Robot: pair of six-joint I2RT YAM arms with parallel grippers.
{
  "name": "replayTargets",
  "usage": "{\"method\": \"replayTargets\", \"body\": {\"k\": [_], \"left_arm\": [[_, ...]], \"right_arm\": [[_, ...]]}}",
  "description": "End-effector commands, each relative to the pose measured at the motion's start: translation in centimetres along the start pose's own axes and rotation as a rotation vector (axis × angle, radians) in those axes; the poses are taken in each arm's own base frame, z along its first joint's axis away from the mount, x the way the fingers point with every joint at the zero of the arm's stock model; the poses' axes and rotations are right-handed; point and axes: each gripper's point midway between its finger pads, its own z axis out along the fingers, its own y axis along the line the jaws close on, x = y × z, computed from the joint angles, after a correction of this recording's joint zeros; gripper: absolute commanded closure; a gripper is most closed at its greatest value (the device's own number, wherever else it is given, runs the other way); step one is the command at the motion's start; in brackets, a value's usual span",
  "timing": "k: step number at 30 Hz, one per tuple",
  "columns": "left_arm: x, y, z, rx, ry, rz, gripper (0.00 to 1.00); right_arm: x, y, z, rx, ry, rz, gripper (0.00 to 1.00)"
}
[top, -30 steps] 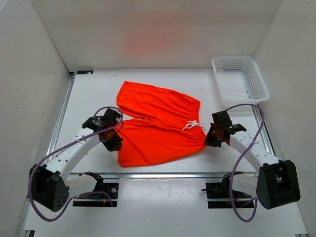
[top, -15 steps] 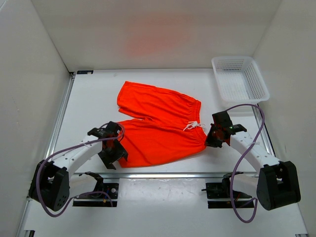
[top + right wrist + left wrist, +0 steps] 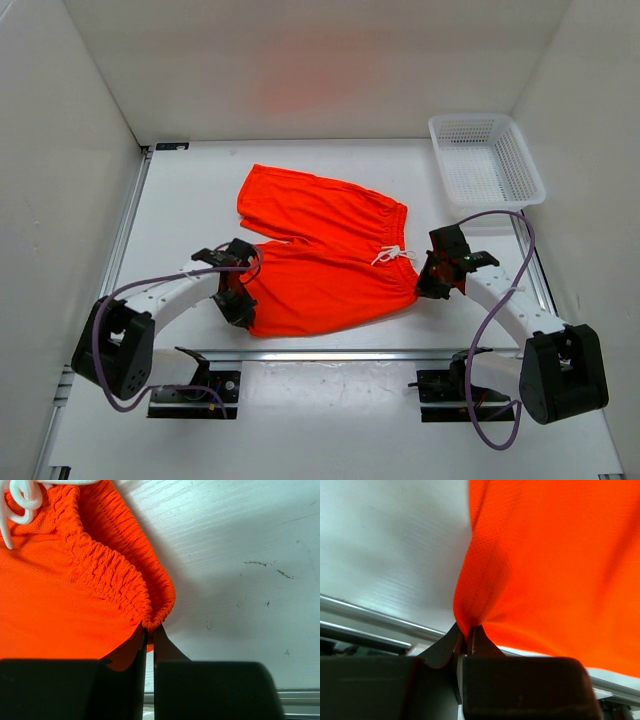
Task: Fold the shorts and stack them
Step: Fold the shorts
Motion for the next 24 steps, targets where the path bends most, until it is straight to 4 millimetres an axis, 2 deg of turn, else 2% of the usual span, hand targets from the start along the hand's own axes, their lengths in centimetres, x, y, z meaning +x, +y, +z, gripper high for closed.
{"method": "replayTargets", "body": {"k": [1, 4, 5, 6, 7, 8, 9, 11, 12, 13, 14, 15, 16, 17, 18, 19, 20, 21, 22, 23, 24], "left_arm": [[-2.6, -1.5, -4.3, 0.063, -0.148, 0.003, 0.90], [-4.9, -2.2, -8.9, 0.082, -0.256, 0.005, 0.90], [-5.7, -2.4, -10.3, 0.099, -0.286, -0.006, 0.90], [-6.7, -2.5, -11.4, 0.103, -0.308, -0.023, 0.90], [-8.1, -3.3, -13.3, 0.116, -0.346, -0.011, 0.90], [-9.0, -3.8, -14.2, 0.130, -0.363, -0.011, 0.90], [-10.8, -4.6, -16.3, 0.162, -0.413, -0.018, 0.90], [-12.9, -5.7, -17.1, 0.155, -0.424, -0.022, 0.90], [-14.2, -6.0, -17.8, 0.160, -0.439, -0.035, 0.90], [-15.7, -7.1, -20.1, 0.197, -0.491, -0.034, 0.90], [-17.0, -7.7, -19.7, 0.173, -0.491, -0.036, 0.90], [-18.9, -8.3, -21.6, 0.203, -0.533, -0.051, 0.90], [-19.8, -8.9, -22.0, 0.211, -0.535, -0.052, 0.90], [-21.1, -9.8, -21.1, 0.193, -0.514, -0.049, 0.90], [-23.0, -10.6, -23.1, 0.230, -0.560, -0.066, 0.90], [-23.7, -11.6, -23.5, 0.246, -0.564, -0.045, 0.90], [-25.2, -12.3, -22.1, 0.218, -0.542, -0.054, 0.90], [-26.1, -13.1, -22.4, 0.225, -0.554, -0.045, 0.90], [-27.4, -13.9, -24.4, 0.263, -0.601, -0.045, 0.90], [-29.0, -14.5, -23.0, 0.244, -0.587, -0.055, 0.90], [-29.5, -15.2, -23.0, 0.251, -0.583, -0.042, 0.90]], "right_arm": [[-0.2, -0.3, -0.3, 0.017, -0.004, -0.015, 1.00], [-0.5, -0.2, -0.7, 0.025, -0.008, -0.016, 1.00], [-1.3, 0.3, -1.2, 0.013, -0.024, -0.024, 1.00], [-1.4, 0.4, -1.6, 0.011, -0.026, -0.024, 1.00], [-1.7, 0.4, -1.9, 0.018, -0.035, -0.024, 1.00], [-2.3, 0.8, -2.3, 0.009, -0.047, -0.024, 1.00], [-2.4, 0.9, -2.6, 0.012, -0.044, -0.024, 1.00], [-3.6, 1.6, -3.5, 0.000, -0.078, -0.023, 1.00], [-3.5, 1.5, -3.7, 0.012, -0.061, -0.023, 1.00], [-3.7, 1.7, -3.7, 0.018, -0.054, -0.024, 1.00], [-4.7, 2.5, -4.2, 0.002, -0.075, -0.014, 1.00], [-4.9, 2.4, -4.0, 0.020, -0.066, -0.014, 1.00], [-5.4, 2.5, -4.1, 0.027, -0.063, -0.006, 1.00], [-6.6, 3.4, -4.6, 0.010, -0.086, -0.005, 1.00], [-6.8, 3.5, -4.1, 0.026, -0.064, -0.006, 1.00], [-7.6, 3.8, -4.1, 0.027, -0.070, 0.002, 1.00], [-9.1, 4.9, -4.7, 0.007, -0.097, 0.003, 1.00], [-9.4, 5.1, -4.1, 0.023, -0.075, 0.003, 1.00], [-10.2, 5.4, -4.0, 0.017, -0.076, 0.014, 1.00], [-10.9, 5.9, -3.9, 0.014, -0.081, 0.014, 1.00], [-12.2, 6.4, -3.8, 0.022, -0.079, 0.014, 1.00]]}}
